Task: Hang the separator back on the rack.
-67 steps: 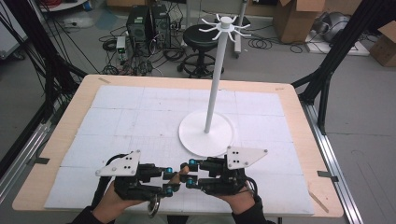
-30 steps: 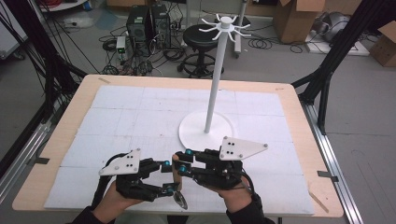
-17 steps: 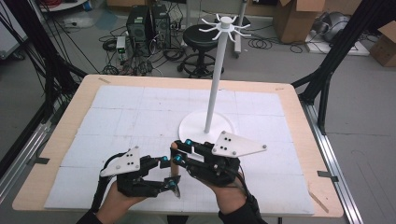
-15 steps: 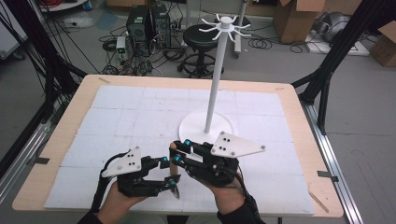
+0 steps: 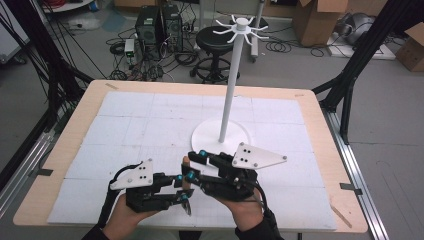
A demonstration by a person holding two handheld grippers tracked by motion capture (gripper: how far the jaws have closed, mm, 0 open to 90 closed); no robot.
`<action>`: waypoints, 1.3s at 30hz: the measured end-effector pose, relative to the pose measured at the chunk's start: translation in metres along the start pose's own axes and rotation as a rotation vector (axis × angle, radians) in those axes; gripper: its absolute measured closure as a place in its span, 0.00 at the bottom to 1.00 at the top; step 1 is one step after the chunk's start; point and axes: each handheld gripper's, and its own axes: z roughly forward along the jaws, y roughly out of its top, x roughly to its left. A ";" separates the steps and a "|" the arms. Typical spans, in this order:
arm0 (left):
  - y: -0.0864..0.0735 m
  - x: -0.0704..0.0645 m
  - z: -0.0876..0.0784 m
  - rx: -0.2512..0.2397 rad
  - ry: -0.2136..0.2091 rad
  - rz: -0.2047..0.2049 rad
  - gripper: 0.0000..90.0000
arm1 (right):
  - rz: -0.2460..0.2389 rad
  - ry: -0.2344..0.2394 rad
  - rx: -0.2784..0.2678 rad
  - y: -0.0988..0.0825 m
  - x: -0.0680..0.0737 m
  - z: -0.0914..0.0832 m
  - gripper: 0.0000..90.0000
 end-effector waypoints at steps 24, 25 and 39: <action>0.003 -0.002 0.000 -0.022 -0.246 0.021 0.76 | -0.056 0.390 0.044 -0.014 -0.017 -0.002 0.75; 0.002 -0.002 -0.001 -0.041 -0.218 0.021 0.75 | -0.065 0.378 0.032 -0.014 -0.016 -0.002 0.75; 0.001 0.004 -0.009 -0.103 0.073 -0.003 0.46 | -0.020 -0.112 0.010 -0.005 0.000 0.001 0.75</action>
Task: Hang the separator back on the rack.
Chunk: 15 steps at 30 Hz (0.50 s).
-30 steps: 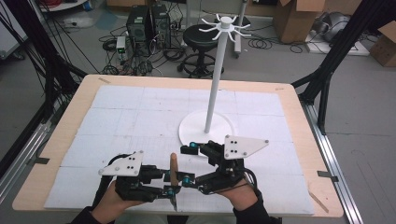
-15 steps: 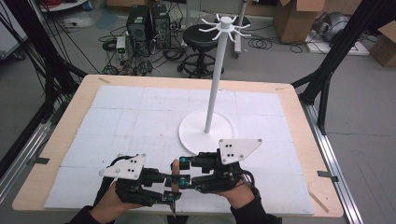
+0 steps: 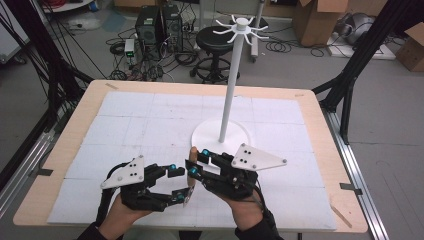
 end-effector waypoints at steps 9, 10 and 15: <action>-0.001 -0.004 0.003 0.030 0.064 0.021 0.55 | 0.051 -0.129 -0.031 -0.004 0.011 0.006 0.75; -0.002 -0.004 0.004 0.038 0.063 0.022 0.57 | 0.056 -0.138 -0.031 -0.005 0.011 0.006 0.75; -0.002 -0.005 0.006 0.052 0.076 0.026 0.64 | 0.079 -0.143 -0.032 -0.008 0.012 0.008 0.75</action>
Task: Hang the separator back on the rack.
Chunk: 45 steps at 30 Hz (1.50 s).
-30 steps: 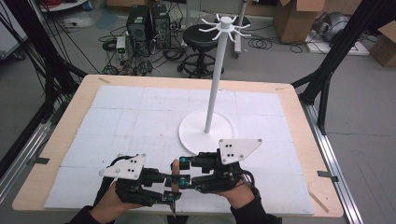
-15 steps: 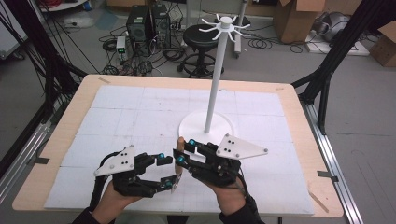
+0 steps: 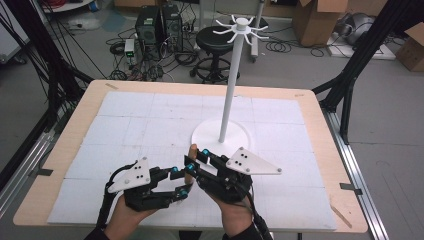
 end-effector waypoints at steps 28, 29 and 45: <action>0.004 0.007 -0.006 -0.015 -0.262 -0.066 0.79 | -0.054 0.398 0.036 0.001 -0.046 -0.025 0.29; 0.004 0.007 -0.006 -0.015 -0.281 -0.066 0.79 | -0.049 0.424 0.038 -0.001 -0.048 -0.024 0.29; 0.004 0.001 -0.003 -0.002 -0.418 -0.038 0.79 | -0.047 0.724 0.095 -0.008 -0.042 -0.002 0.70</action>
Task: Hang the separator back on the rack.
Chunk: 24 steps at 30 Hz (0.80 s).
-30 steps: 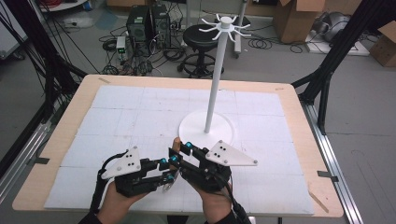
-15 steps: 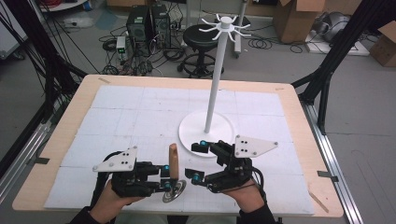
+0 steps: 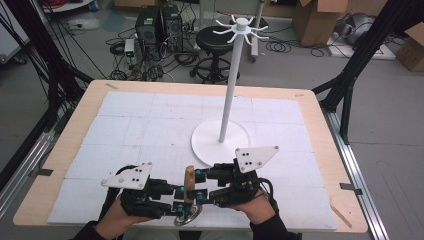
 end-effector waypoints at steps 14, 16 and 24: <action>0.000 0.003 -0.004 -0.039 0.053 -0.013 0.69 | -0.012 -0.084 -0.037 0.000 0.004 0.000 0.80; -0.001 0.005 -0.007 -0.045 0.100 -0.017 0.58 | -0.010 -0.137 -0.030 0.002 0.005 0.000 0.80; -0.003 0.012 -0.020 -0.055 0.226 -0.001 0.51 | 0.022 -0.333 -0.068 0.005 0.005 -0.008 0.80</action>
